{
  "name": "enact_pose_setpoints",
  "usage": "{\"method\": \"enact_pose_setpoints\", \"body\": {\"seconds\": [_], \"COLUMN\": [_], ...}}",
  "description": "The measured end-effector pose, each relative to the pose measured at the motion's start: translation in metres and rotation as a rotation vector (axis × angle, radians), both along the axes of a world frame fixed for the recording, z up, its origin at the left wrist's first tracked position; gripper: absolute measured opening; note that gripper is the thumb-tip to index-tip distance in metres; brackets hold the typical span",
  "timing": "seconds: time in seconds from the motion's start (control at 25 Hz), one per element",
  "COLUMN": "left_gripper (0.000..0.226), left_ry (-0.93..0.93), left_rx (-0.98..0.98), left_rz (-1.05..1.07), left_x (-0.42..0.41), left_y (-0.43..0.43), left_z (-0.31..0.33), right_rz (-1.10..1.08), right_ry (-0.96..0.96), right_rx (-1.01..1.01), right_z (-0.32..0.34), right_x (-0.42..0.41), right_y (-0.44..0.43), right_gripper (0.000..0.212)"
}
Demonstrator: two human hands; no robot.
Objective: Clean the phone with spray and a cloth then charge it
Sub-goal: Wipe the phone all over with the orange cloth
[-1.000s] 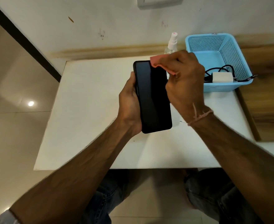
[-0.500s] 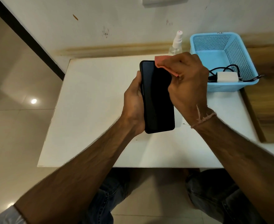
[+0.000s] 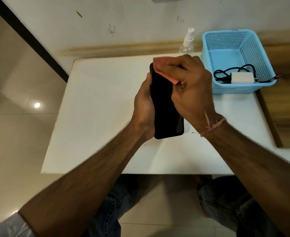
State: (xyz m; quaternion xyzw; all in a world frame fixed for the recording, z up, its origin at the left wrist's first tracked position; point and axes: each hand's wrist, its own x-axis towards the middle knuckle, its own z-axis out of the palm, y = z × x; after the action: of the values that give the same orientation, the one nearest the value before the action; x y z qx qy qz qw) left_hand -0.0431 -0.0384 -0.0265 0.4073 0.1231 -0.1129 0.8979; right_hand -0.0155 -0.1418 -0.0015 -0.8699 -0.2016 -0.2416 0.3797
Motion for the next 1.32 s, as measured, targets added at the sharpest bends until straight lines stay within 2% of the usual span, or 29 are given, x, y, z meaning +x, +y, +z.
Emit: {"method": "enact_pose_setpoints", "body": {"seconds": [0.12,0.32,0.52,0.72,0.92,1.04,1.12,1.2,1.32], "left_gripper": [0.049,0.062,0.047,0.06,0.05,0.058,0.06,0.054,0.05], "left_ry": [-0.039,-0.006,-0.029,-0.012,-0.051,-0.056,-0.046,-0.035,-0.07], "left_rx": [0.016,0.059,0.04,0.049,0.092,0.067,0.117,0.13,0.142], "left_rz": [0.029,-0.015,0.071,-0.007,0.069,0.01,0.005,0.027,0.054], "left_x": [-0.001,0.001,0.001,0.002,0.002,0.006,0.006,0.005,0.006], "left_y": [-0.001,0.004,-0.001,0.003,-0.002,0.005,0.006,0.002,0.003], "left_z": [-0.003,0.0,-0.005,0.0,-0.004,0.0,-0.002,-0.002,0.001], "right_rz": [0.087,-0.093,0.112,-0.097,0.075,-0.074,-0.108,-0.018,0.097], "right_ry": [-0.018,-0.022,0.012,0.009,-0.017,0.016,0.031,0.01,0.019], "right_rx": [0.016,0.007,0.006,0.002,0.004,0.017,0.039,0.049,0.067], "right_z": [0.002,0.0,-0.001,-0.001,-0.004,-0.004,-0.005,-0.006,-0.001], "right_x": [-0.007,0.012,-0.006,0.011,-0.004,0.016,0.011,-0.004,-0.003], "right_y": [0.008,-0.017,0.008,-0.016,0.003,-0.02,-0.018,0.001,0.009], "right_gripper": [0.027,0.028,0.025,0.032,0.026,0.032,0.03,0.026,0.034]}}
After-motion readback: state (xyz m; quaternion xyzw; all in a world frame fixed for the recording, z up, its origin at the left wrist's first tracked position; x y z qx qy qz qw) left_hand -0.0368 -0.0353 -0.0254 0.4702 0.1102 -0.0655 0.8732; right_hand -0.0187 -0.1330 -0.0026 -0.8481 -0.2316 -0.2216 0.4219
